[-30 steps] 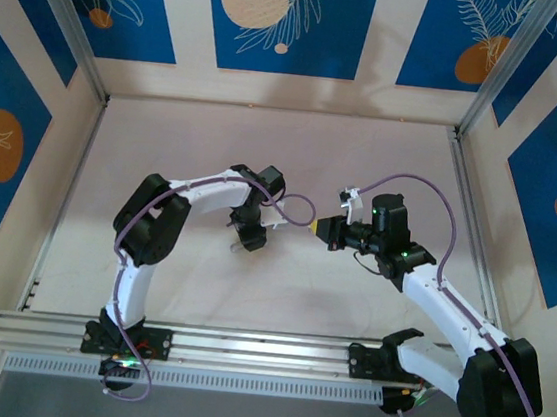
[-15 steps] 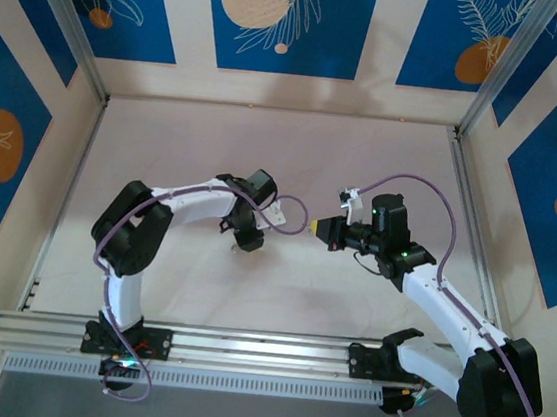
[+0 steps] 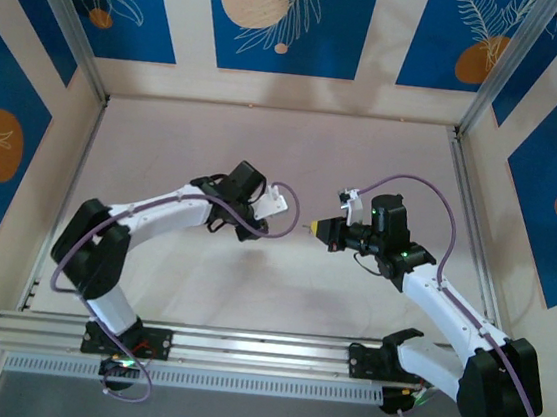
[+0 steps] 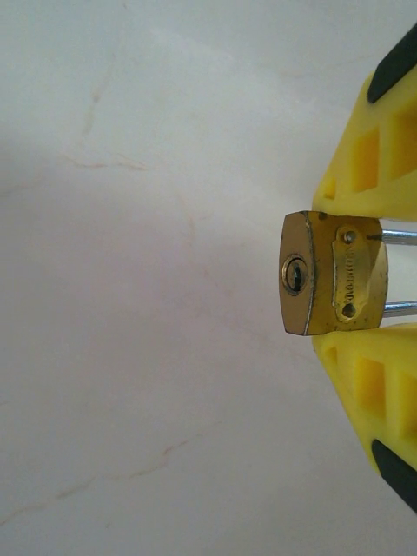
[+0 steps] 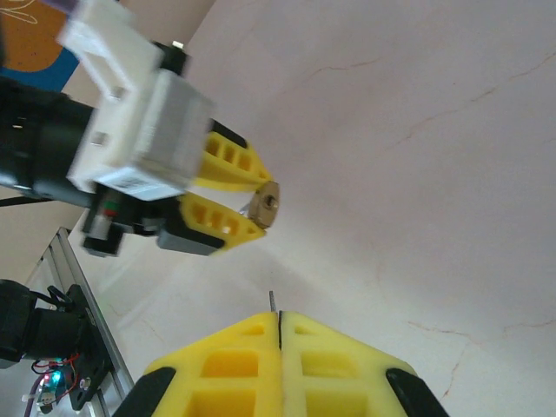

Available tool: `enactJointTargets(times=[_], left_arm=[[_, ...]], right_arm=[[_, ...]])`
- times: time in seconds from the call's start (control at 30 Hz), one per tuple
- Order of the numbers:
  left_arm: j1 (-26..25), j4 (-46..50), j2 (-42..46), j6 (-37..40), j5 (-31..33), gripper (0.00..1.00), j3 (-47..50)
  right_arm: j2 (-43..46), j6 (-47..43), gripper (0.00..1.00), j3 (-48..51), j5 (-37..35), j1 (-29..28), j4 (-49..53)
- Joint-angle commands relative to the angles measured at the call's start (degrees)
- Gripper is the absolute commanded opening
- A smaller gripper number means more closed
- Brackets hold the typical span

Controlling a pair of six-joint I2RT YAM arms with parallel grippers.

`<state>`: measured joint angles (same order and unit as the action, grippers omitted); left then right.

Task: Unlock with the key

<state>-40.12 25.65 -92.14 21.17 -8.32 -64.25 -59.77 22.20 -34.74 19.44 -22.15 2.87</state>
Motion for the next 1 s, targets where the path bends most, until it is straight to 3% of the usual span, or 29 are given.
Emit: enactJointTargets(times=[0.0, 0.47, 0.97], left_arm=[[-2.02, -4.98, 4.96, -0.45, -0.51, 0.22, 2.54], [-14.88, -14.63, 11.49, 7.53, 19.33, 0.21, 10.81], [-17.54, -17.26, 13.12, 8.45, 21.99, 0.22, 12.75]], right_arm=[[-0.24, 0.57, 0.0, -2.05, 0.76, -0.51, 1.88], [-1.73, 2.0, 0.0, -4.28, 4.08, -1.14, 2.4], [-4.28, 4.44, 0.0, -1.05, 9.77, -2.31, -2.88]])
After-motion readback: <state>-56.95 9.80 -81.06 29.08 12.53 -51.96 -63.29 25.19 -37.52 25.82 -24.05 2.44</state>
